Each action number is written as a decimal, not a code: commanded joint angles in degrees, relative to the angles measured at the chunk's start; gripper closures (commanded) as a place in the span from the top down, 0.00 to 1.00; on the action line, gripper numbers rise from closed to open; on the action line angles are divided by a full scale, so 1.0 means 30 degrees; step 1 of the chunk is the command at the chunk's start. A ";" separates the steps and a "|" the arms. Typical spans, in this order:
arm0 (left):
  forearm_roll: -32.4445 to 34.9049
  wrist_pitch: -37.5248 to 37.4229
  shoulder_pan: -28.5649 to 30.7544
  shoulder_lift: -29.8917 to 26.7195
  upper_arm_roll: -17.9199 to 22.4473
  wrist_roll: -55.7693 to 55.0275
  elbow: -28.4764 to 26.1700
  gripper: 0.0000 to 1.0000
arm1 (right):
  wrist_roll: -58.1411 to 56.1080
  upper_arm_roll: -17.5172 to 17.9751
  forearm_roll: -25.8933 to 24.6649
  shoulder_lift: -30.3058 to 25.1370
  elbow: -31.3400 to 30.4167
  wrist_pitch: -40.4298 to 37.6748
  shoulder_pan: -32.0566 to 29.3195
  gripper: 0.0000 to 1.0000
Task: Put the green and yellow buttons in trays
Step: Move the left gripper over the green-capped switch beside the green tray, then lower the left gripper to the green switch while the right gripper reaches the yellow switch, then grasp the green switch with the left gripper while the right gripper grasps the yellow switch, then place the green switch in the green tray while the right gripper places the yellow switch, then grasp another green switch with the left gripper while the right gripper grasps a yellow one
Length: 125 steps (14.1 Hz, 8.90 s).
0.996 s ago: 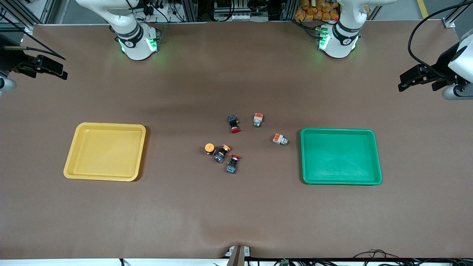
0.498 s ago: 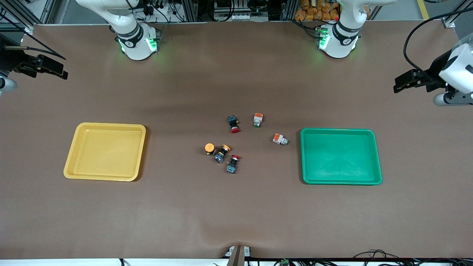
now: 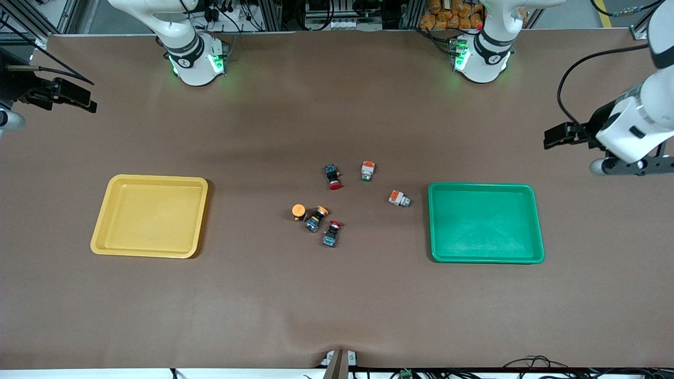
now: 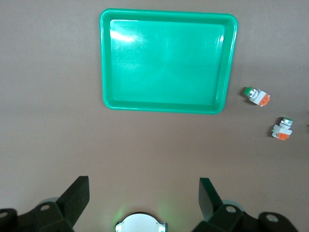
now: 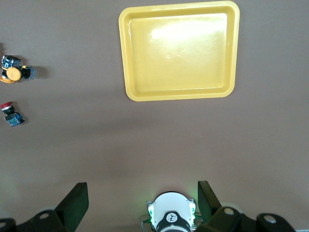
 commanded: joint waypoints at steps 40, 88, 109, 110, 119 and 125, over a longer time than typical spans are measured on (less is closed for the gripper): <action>-0.0819 1.5065 -0.7337 0.9521 -0.0536 -1.9658 -0.4095 1.00 | 1.7269 -0.0065 0.3954 1.1508 -0.0043 1.5616 1.0327 1.00; 0.1261 1.1166 -0.3794 1.0486 -0.0507 -1.3624 -0.2015 0.00 | 1.1361 -0.0095 -0.0207 0.8791 -0.0424 1.0089 0.5714 0.00; 0.0968 0.9733 -0.3969 0.8147 -0.3167 -1.5204 -0.2131 1.00 | 0.1060 0.0110 0.2076 0.9639 -0.1860 0.9792 -0.0364 1.00; 0.0997 0.9733 -0.3998 0.7941 -0.3637 -1.5206 -0.2277 1.00 | 0.1821 0.0110 0.2426 0.9639 -0.1801 0.9850 0.0104 1.00; 0.3215 1.0026 -0.6569 0.7851 -0.5224 -1.4912 -0.3069 1.00 | 0.9555 0.0081 0.4476 1.0574 -0.0306 1.2713 0.5170 1.00; 0.3458 1.4296 -0.7191 0.8350 -0.6100 -1.4944 -0.5583 1.00 | 1.5091 -0.0007 0.4335 1.3763 0.1884 1.6236 0.9097 1.00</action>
